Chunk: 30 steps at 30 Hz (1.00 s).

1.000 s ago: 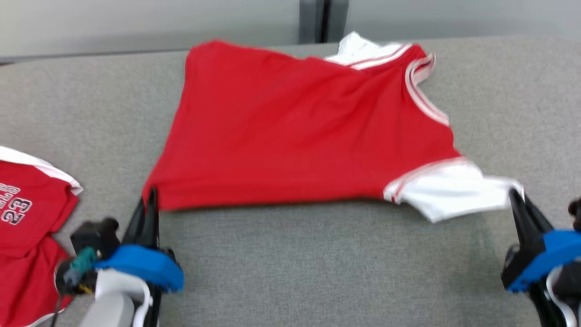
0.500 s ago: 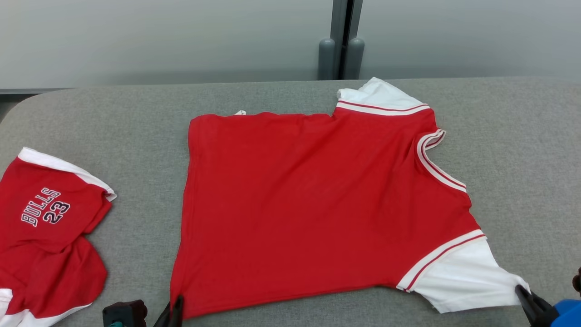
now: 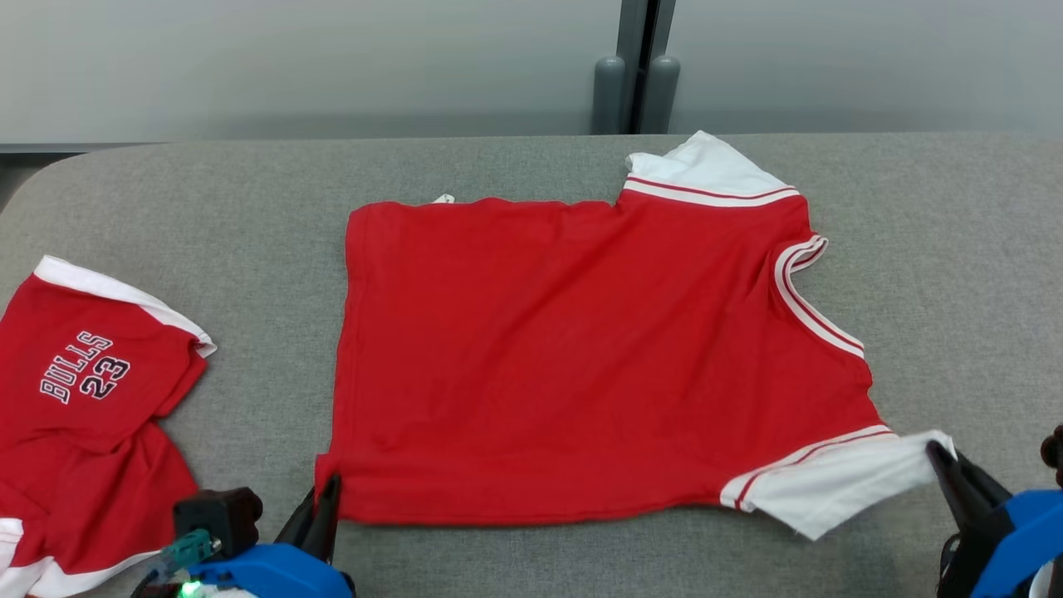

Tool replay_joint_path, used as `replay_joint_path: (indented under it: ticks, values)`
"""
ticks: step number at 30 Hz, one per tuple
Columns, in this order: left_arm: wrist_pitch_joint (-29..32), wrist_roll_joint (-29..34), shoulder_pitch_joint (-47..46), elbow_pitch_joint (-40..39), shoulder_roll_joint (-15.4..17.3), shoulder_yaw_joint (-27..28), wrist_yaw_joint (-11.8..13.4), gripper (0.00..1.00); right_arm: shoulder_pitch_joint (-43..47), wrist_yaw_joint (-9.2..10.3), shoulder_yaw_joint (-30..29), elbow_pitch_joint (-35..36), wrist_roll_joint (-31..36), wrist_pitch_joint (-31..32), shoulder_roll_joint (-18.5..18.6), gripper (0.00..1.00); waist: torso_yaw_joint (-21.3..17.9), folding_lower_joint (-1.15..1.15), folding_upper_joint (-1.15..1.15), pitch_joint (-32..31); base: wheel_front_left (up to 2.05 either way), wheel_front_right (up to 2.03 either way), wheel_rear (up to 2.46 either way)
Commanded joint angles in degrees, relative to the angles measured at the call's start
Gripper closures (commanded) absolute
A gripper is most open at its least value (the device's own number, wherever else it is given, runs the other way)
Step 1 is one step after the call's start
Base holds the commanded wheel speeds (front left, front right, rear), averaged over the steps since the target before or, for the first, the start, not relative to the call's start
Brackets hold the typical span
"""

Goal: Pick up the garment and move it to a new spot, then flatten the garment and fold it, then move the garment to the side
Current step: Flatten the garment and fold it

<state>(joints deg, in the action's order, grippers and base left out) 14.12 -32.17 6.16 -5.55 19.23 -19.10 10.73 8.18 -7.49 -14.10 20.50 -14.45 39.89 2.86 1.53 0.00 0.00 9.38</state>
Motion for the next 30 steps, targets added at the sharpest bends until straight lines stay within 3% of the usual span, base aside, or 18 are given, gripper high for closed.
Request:
replay_joint_path:
  ticks: [1,7,12,30]
  values:
    - [0.14,-0.17,-1.54,-0.11,-0.13,0.16,-0.48,1.0,-1.78,-0.01,0.16,0.62,0.89,-0.8,0.07,1.0,-0.01,0.0,0.0,0.26,0.0,0.0,0.0]
    - [-0.08,-1.74,-6.42,1.58,-1.65,0.35,-1.7,1.0,-7.71,-0.01,0.58,-0.54,3.01,-1.61,0.39,1.0,0.25,0.0,0.0,1.8,0.0,0.0,0.0]
    - [-0.32,-2.41,-10.58,5.37,-2.66,0.48,-2.54,1.0,-12.65,-0.01,2.73,-4.77,2.58,-0.42,2.95,1.0,0.47,0.0,0.0,3.04,0.0,0.0,0.0]
    - [-1.81,-2.53,-19.49,16.95,-4.73,0.04,-3.7,1.0,-27.31,-0.01,9.16,-19.3,3.29,-11.28,9.2,1.0,1.19,0.0,0.0,6.32,0.0,0.0,0.0]
